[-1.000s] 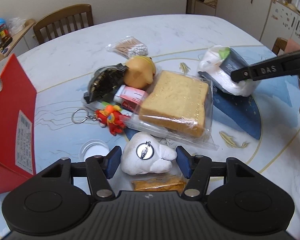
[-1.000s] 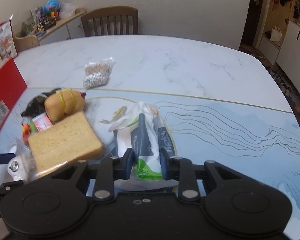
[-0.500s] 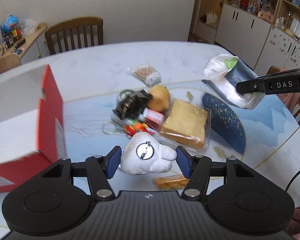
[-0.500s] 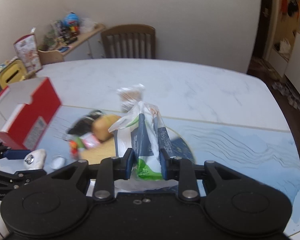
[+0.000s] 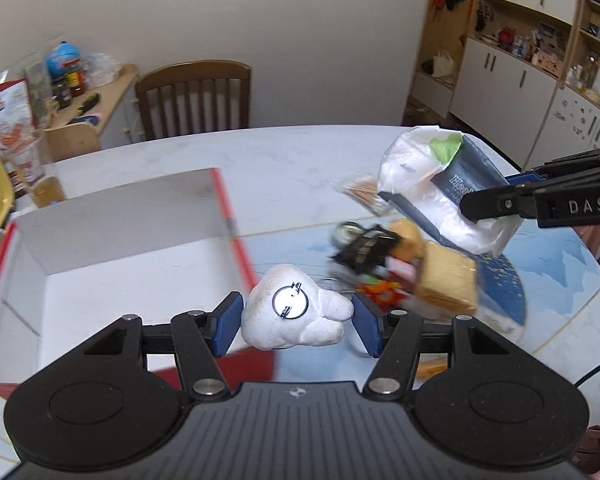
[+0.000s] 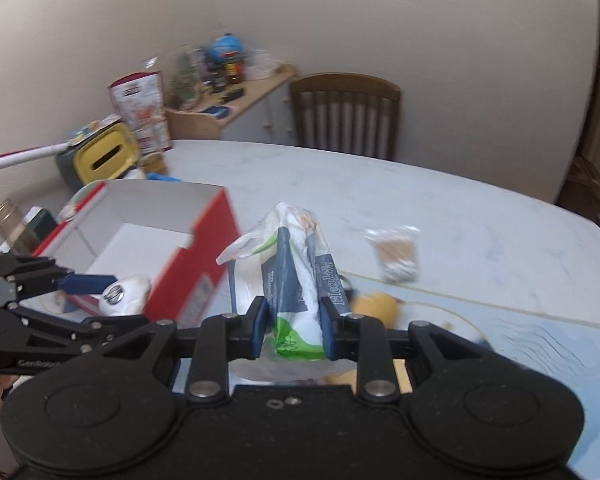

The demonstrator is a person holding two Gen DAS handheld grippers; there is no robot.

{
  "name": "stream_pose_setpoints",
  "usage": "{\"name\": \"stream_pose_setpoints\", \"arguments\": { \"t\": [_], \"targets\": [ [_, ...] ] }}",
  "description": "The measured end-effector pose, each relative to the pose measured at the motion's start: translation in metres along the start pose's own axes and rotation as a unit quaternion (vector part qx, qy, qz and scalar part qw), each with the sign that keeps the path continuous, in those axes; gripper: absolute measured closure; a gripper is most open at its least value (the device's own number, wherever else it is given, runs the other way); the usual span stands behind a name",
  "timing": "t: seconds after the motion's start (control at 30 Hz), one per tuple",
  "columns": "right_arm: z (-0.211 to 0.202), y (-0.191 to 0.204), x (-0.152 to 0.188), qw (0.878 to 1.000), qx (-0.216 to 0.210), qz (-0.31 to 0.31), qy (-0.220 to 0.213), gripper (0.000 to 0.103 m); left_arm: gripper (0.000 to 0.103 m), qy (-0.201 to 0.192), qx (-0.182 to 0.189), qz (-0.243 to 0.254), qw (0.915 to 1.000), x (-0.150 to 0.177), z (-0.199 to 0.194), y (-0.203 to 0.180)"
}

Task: Organize objects
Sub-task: 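Carry both items into the red box and open both grippers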

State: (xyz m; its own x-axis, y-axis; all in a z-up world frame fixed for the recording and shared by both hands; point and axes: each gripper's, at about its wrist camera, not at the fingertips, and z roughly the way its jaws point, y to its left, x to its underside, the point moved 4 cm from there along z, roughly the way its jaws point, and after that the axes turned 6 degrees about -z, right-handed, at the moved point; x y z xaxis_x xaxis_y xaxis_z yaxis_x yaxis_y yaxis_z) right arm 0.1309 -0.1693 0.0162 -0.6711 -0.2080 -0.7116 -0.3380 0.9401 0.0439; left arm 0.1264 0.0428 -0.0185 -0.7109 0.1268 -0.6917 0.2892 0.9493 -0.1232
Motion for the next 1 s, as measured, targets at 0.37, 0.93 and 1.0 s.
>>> {"name": "stream_pose_setpoints", "arguments": {
  "t": [0.37, 0.93, 1.0],
  "targets": [
    [0.043, 0.096, -0.052, 0.997, -0.042, -0.058, 0.006, 0.076, 0.044, 0.006, -0.034, -0.026, 0.9990, -0.012, -0.004, 0.104],
    [0.141, 0.172, -0.076, 0.994, -0.031, -0.083, 0.065, 0.076, 0.044, 0.067, -0.083, -0.015, 0.9942, -0.016, 0.057, 0.207],
    [0.153, 0.176, -0.075, 0.993, -0.025, -0.085, 0.076, 0.076, 0.044, 0.079, -0.087, -0.009, 0.9930, -0.015, 0.067, 0.212]
  ]
}}
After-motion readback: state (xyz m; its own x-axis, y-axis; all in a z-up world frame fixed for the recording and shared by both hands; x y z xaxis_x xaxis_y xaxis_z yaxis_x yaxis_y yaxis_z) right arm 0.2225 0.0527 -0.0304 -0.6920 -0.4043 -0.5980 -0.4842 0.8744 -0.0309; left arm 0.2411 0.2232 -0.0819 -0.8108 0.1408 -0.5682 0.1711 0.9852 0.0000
